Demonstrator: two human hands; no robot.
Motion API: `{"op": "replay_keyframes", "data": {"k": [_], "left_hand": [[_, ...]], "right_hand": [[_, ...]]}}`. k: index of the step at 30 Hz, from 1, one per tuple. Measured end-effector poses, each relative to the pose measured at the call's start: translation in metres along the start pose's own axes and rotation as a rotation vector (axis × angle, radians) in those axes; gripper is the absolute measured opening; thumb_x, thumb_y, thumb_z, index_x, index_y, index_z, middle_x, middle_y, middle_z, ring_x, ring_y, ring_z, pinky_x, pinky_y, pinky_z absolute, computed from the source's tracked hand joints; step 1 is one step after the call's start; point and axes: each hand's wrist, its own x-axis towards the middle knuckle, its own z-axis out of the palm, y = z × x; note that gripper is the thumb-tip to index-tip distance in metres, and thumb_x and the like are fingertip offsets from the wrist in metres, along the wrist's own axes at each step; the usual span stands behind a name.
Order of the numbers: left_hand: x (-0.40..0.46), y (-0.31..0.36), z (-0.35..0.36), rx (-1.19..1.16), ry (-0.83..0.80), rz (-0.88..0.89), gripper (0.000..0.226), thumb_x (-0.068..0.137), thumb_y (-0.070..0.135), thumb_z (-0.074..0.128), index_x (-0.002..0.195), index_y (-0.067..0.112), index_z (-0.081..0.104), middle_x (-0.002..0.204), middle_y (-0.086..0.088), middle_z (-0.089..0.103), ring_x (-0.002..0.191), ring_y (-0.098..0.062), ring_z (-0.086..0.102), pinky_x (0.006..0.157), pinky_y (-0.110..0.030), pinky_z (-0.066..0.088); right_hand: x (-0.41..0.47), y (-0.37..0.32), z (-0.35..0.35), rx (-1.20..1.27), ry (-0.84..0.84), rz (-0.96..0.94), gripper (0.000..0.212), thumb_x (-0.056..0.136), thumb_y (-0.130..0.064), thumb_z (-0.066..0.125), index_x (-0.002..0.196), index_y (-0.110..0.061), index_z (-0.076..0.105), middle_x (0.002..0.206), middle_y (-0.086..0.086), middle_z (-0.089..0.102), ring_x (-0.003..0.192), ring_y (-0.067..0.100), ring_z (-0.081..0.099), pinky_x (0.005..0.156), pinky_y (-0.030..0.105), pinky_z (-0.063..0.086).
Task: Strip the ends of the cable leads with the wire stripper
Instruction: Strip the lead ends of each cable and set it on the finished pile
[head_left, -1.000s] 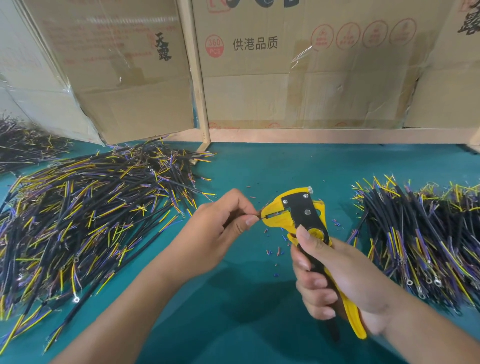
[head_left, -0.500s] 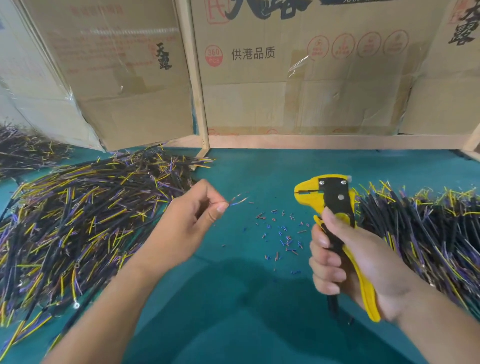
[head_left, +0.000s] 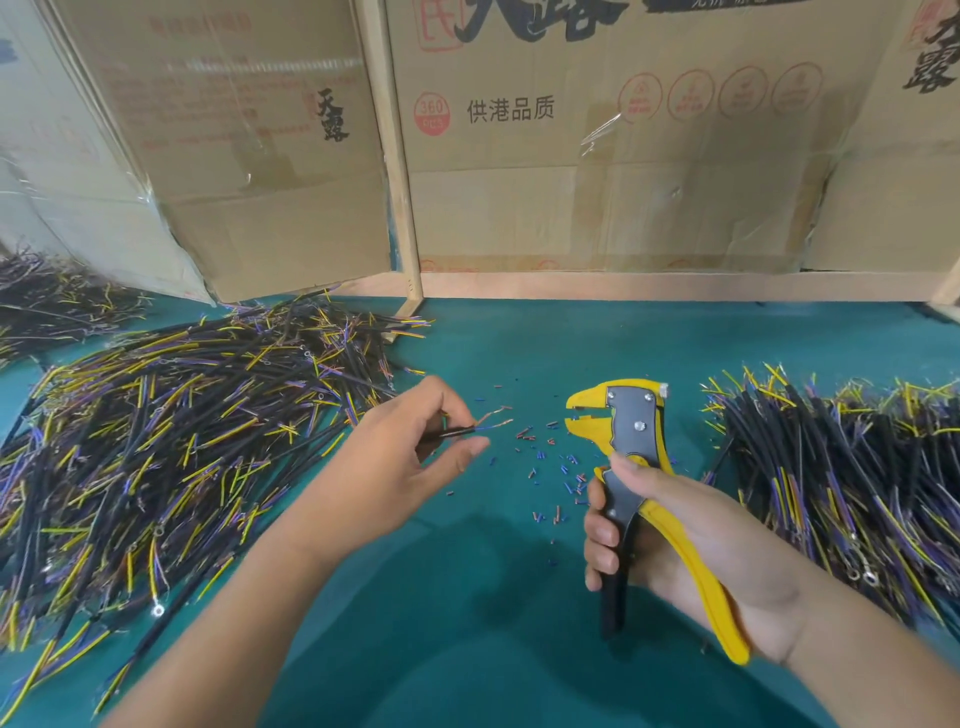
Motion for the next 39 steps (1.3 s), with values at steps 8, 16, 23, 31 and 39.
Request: {"op": "replay_keyframes", "data": {"k": [8,16,23,31,39], "left_hand": [[0.000,0.002,0.000,0.117,0.055,0.018,0.017,0.091,0.016,0.070,0.088,0.019,0.054,0.060,0.012,0.039,0.056,-0.009,0.036,0.054,-0.013,0.028],[0.000,0.011,0.003,0.149,0.061,0.109,0.010,0.093,0.029,0.064,0.093,0.023,0.056,0.073,0.025,0.047,0.057,-0.007,0.037,0.055,-0.010,0.029],[0.000,0.018,0.003,0.146,0.068,0.181,0.010,0.096,0.033,0.058,0.096,0.024,0.056,0.084,0.037,0.049,0.061,-0.011,0.042,0.057,-0.011,0.032],[0.000,0.018,0.003,0.156,0.061,0.197,0.013,0.096,0.033,0.058,0.095,0.019,0.058,0.085,0.037,0.047,0.060,-0.015,0.042,0.058,-0.022,0.038],[0.000,0.018,0.002,0.173,0.060,0.189,0.011,0.096,0.028,0.062,0.095,0.018,0.059,0.090,0.042,0.048,0.058,-0.016,0.042,0.057,-0.016,0.034]], "right_hand": [[0.004,0.005,-0.005,0.012,0.022,0.025,0.038,0.087,-0.047,0.076,0.089,-0.010,0.069,0.072,0.011,0.055,0.064,0.030,0.055,0.070,0.049,0.052],[-0.009,-0.002,0.011,-0.022,-0.027,0.032,0.040,0.086,-0.046,0.077,0.093,-0.007,0.067,0.077,0.013,0.054,0.068,0.031,0.054,0.075,0.049,0.052],[-0.024,-0.011,0.034,-0.094,-0.040,0.024,0.039,0.085,-0.040,0.074,0.095,-0.004,0.065,0.081,0.019,0.052,0.073,0.034,0.053,0.080,0.048,0.052],[-0.026,-0.012,0.038,-0.117,-0.065,0.011,0.035,0.087,-0.037,0.073,0.093,-0.004,0.065,0.080,0.018,0.052,0.073,0.034,0.053,0.081,0.048,0.051],[-0.026,-0.009,0.039,-0.137,-0.046,0.001,0.036,0.088,-0.039,0.070,0.088,-0.004,0.062,0.074,0.016,0.047,0.067,0.031,0.049,0.075,0.046,0.051]]}}
